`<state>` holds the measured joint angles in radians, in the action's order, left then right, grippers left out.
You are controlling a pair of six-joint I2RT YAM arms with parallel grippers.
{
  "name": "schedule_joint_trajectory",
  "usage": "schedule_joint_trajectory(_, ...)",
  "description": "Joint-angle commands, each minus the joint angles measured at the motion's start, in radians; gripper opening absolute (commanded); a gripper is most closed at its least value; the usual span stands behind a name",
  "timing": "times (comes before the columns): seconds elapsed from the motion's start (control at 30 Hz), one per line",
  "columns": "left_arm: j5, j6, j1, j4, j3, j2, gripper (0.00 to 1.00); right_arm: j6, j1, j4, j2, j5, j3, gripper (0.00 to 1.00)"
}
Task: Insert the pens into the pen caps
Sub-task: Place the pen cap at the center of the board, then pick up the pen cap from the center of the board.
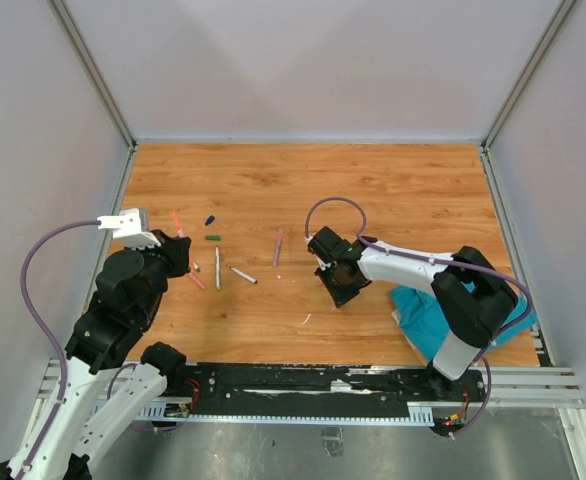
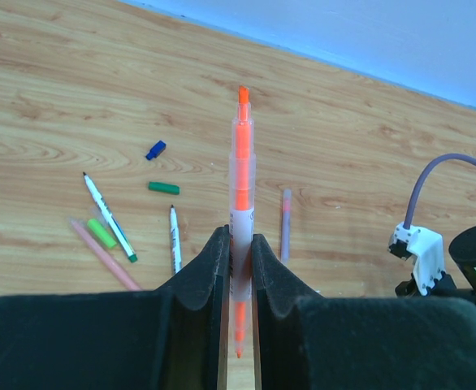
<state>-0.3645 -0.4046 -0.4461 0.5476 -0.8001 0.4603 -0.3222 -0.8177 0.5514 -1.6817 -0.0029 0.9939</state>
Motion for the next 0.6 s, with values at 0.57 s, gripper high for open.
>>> schedule_joint_trajectory(0.57, 0.044, 0.014, 0.007, -0.055, 0.025, 0.016, 0.00, 0.123, 0.020, 0.064, 0.060, 0.057, -0.005, 0.01)
